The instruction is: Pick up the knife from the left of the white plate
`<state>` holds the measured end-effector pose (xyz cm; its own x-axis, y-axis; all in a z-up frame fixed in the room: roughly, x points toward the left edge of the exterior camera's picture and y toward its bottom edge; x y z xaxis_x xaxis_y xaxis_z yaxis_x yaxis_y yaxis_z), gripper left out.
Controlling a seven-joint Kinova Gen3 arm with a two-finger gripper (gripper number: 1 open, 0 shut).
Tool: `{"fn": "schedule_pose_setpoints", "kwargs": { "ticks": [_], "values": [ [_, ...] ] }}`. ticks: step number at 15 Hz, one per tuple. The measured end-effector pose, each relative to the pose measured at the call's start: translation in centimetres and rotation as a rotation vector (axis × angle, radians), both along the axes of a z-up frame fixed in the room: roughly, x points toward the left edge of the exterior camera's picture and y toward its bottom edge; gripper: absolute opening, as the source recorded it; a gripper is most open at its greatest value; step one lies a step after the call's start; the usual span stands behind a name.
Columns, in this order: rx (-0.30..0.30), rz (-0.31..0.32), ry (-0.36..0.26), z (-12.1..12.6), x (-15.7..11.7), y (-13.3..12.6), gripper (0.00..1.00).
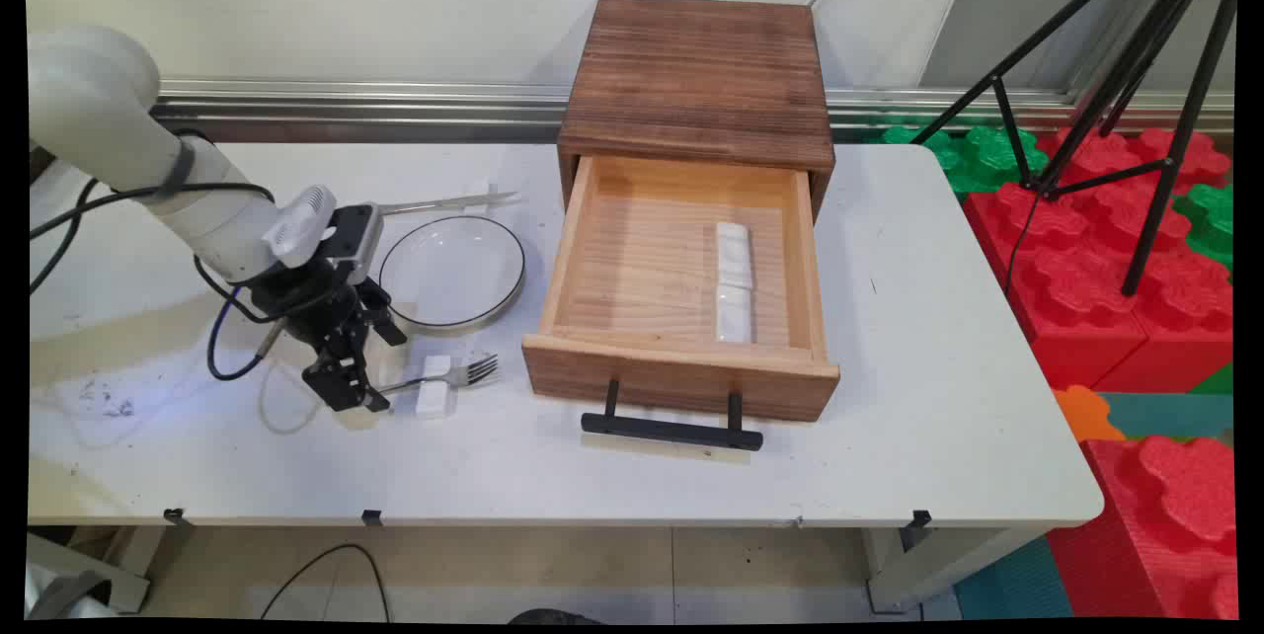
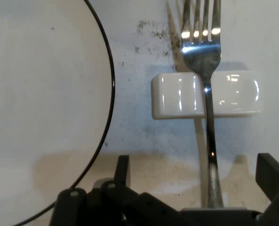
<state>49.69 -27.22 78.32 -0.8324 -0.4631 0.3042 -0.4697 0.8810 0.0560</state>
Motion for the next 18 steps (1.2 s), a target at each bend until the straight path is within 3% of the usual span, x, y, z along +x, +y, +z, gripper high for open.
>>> {"fn": "schedule_pose_setpoints", "kwargs": {
  "ticks": [5, 12, 18],
  "values": [
    [-0.017, 0.021, 0.002, 2.2, 1.0, 1.0, 1.00],
    [-0.078, 0.132, 0.018, 7.8, 2.5, 2.1, 1.00],
    [-0.164, 0.191, 0.004, 12.5, 4.2, -0.1, 1.00]
  ]
}}
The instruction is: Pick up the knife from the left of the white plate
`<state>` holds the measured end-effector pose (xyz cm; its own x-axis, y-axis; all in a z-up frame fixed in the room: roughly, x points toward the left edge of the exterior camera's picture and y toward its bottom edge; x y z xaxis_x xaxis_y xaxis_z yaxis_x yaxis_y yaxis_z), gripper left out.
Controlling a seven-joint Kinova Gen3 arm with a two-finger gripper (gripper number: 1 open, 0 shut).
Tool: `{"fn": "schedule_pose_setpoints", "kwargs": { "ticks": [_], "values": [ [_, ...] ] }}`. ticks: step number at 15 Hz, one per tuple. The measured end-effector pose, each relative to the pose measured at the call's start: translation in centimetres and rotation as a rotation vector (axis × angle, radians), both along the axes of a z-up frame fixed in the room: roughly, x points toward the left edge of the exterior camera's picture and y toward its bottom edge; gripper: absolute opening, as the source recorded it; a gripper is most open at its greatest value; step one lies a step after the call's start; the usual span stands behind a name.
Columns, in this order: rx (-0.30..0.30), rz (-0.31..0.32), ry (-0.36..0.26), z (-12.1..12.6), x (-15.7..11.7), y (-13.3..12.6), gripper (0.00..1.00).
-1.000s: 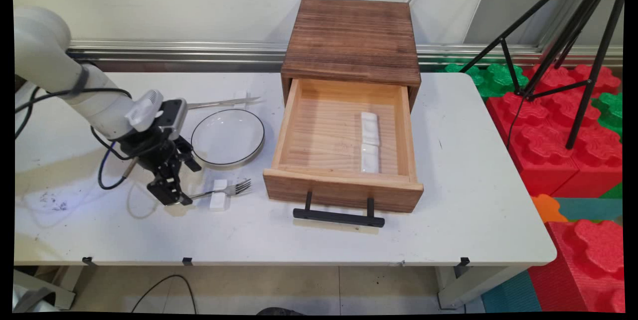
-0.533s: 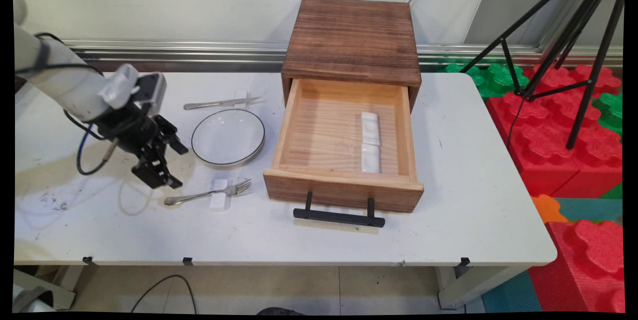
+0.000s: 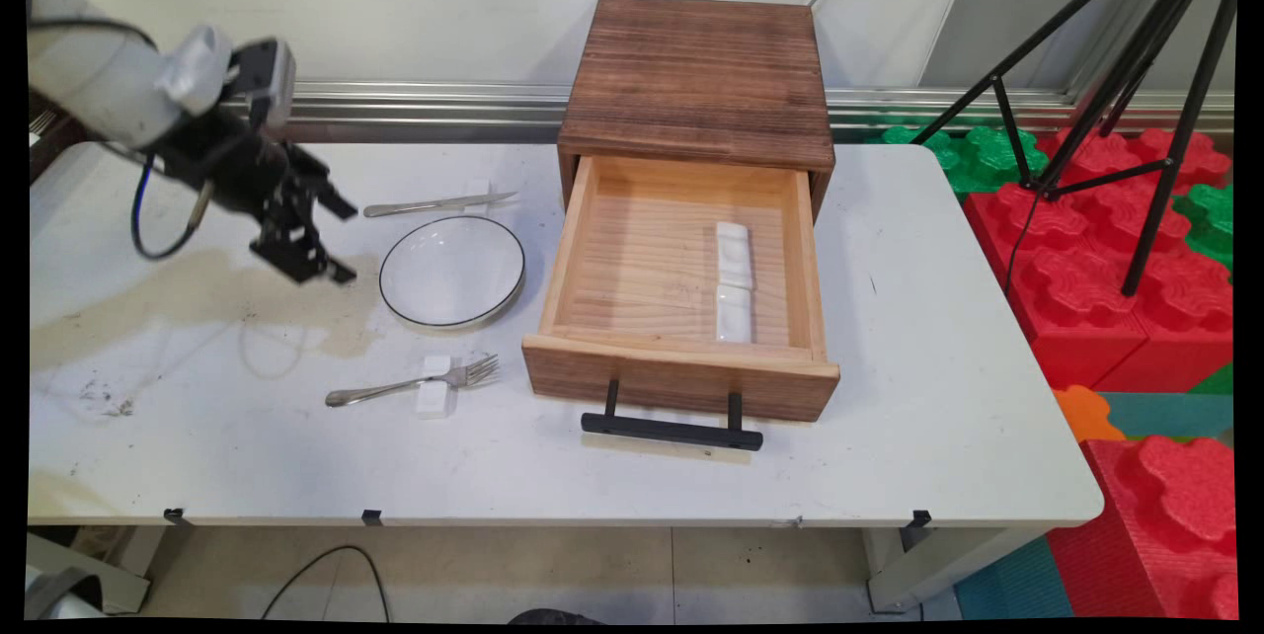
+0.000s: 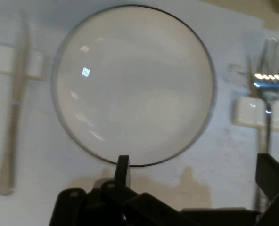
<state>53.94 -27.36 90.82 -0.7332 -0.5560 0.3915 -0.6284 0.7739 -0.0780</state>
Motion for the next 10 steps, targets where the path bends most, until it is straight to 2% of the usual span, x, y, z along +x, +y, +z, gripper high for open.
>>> {"fn": "schedule_pose_setpoints", "kwargs": {
  "ticks": [4, 10],
  "values": [
    [-0.057, 0.012, -0.028, 2.0, 1.7, -4.1, 1.00],
    [-0.080, -0.003, -0.072, 2.3, 4.0, -10.1, 1.00]
  ]
}}
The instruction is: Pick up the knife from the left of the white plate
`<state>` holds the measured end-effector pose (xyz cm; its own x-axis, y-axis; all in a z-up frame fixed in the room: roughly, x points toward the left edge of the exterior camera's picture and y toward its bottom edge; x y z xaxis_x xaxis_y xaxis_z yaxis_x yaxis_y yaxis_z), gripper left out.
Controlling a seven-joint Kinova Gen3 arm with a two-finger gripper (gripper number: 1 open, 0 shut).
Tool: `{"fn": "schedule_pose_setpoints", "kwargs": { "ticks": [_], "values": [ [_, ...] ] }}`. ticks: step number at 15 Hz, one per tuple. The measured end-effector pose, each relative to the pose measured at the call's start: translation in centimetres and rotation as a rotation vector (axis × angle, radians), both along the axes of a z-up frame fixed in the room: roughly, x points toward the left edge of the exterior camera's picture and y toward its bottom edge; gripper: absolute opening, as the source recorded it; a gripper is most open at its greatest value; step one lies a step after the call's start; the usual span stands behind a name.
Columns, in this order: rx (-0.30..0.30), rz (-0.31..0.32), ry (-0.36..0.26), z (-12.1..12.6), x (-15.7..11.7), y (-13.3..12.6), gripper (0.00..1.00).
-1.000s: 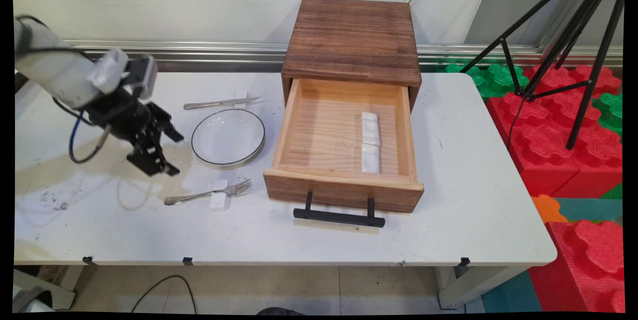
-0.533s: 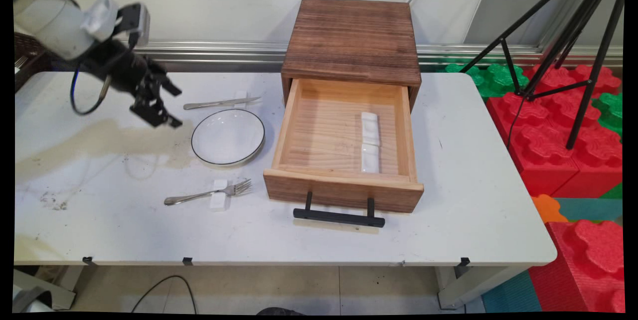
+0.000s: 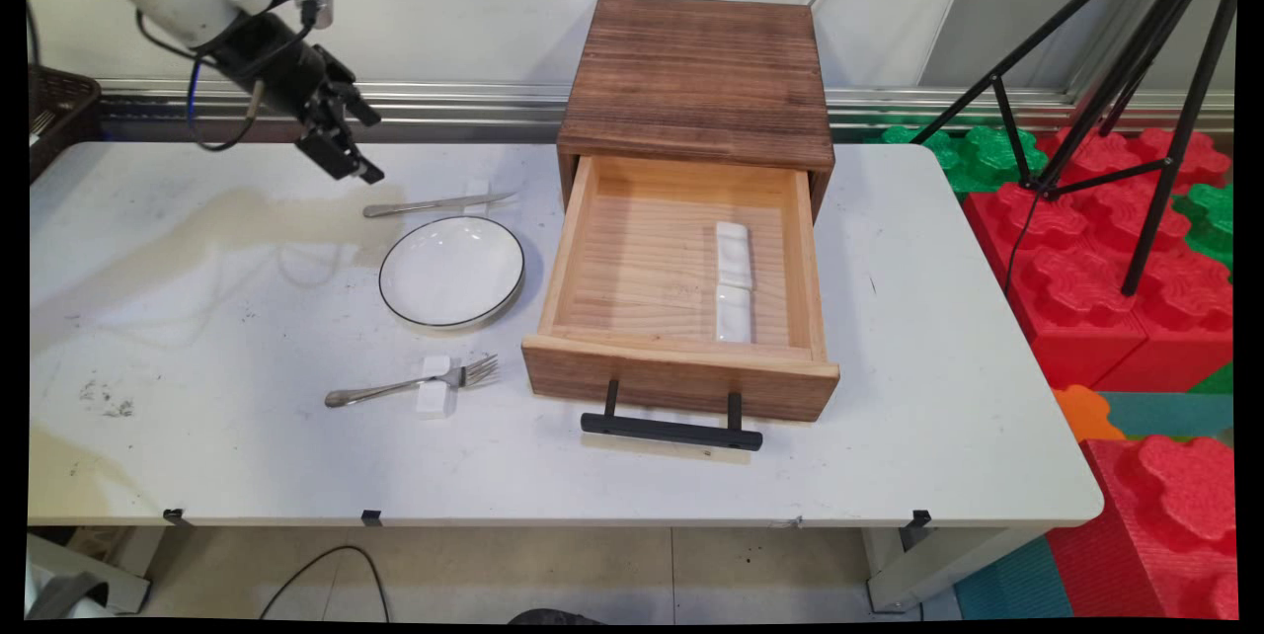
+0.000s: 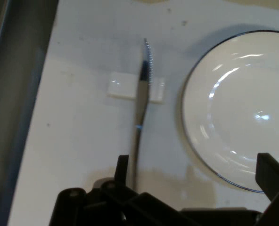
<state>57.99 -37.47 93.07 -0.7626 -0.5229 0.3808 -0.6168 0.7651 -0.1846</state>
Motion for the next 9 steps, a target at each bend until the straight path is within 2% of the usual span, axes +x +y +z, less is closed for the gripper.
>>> {"fn": "schedule_pose_setpoints", "kwargs": {
  "ticks": [4, 9],
  "values": [
    [0.011, -0.013, -0.022, -0.8, 1.4, -3.5, 1.00],
    [0.053, -0.058, -0.042, -2.8, 2.6, -7.5, 1.00]
  ]
}}
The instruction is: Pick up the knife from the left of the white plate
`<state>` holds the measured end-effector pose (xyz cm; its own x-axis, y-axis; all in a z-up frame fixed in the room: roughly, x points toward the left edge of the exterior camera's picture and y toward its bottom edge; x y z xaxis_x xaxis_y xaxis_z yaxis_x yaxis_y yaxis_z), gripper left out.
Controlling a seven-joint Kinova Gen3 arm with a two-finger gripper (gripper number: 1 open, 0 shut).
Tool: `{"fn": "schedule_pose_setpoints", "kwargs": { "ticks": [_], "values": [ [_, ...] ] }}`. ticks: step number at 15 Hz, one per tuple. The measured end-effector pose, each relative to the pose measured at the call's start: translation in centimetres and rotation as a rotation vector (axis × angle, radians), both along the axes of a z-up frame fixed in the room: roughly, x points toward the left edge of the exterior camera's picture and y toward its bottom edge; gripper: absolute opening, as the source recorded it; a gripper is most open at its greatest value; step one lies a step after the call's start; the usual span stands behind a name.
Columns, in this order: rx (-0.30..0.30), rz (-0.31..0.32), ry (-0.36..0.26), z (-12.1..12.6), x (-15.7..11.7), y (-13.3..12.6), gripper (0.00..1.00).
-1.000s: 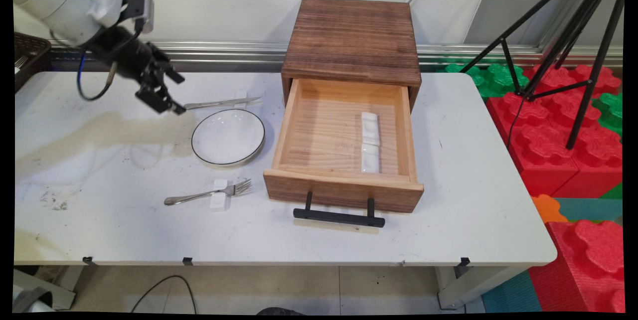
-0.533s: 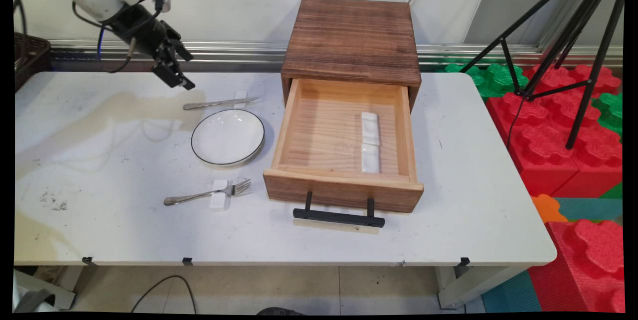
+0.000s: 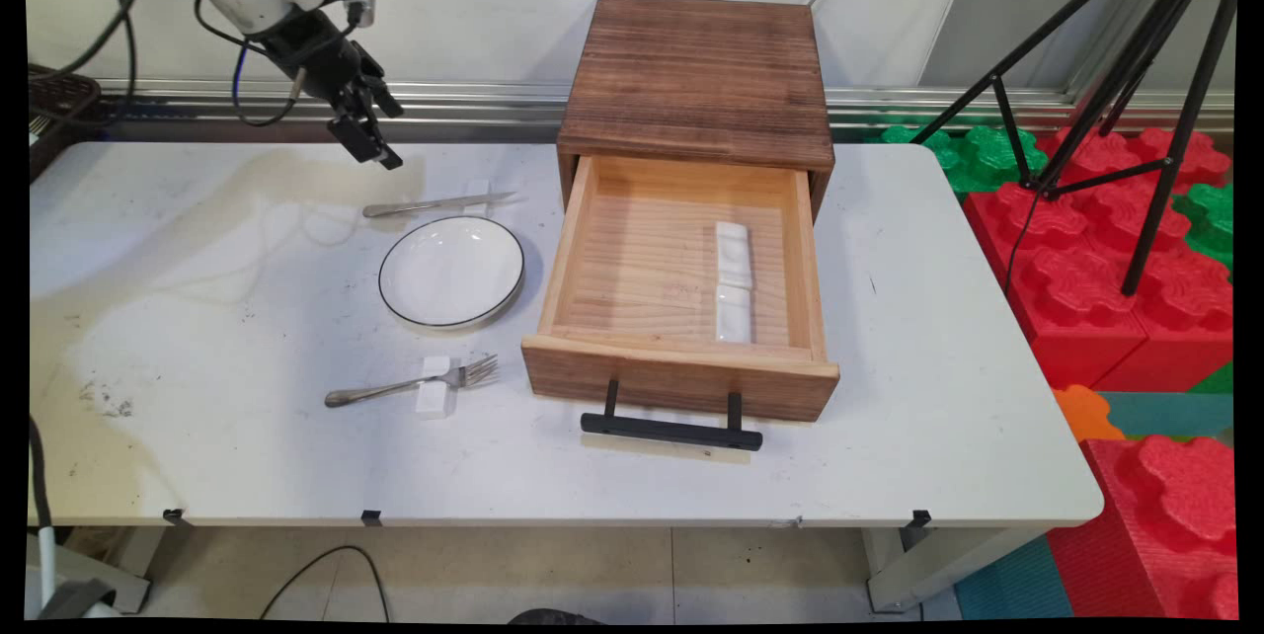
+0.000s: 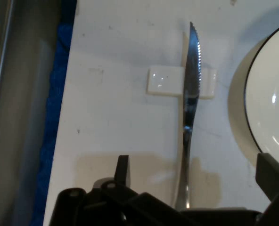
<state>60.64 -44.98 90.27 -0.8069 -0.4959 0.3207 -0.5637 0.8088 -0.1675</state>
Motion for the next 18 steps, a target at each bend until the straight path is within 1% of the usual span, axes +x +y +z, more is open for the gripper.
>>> {"fn": "schedule_pose_setpoints", "kwargs": {
  "ticks": [3, 7, 12, 18],
  "values": [
    [0.027, -0.024, -0.005, -1.5, 0.3, -1.7, 1.00],
    [0.054, -0.054, -0.006, -3.4, 0.4, -3.1, 1.00],
    [0.078, -0.081, -0.011, -5.3, 0.0, -3.9, 1.00],
    [0.088, -0.083, -0.021, -7.4, -1.1, -4.7, 1.00]
  ]
}}
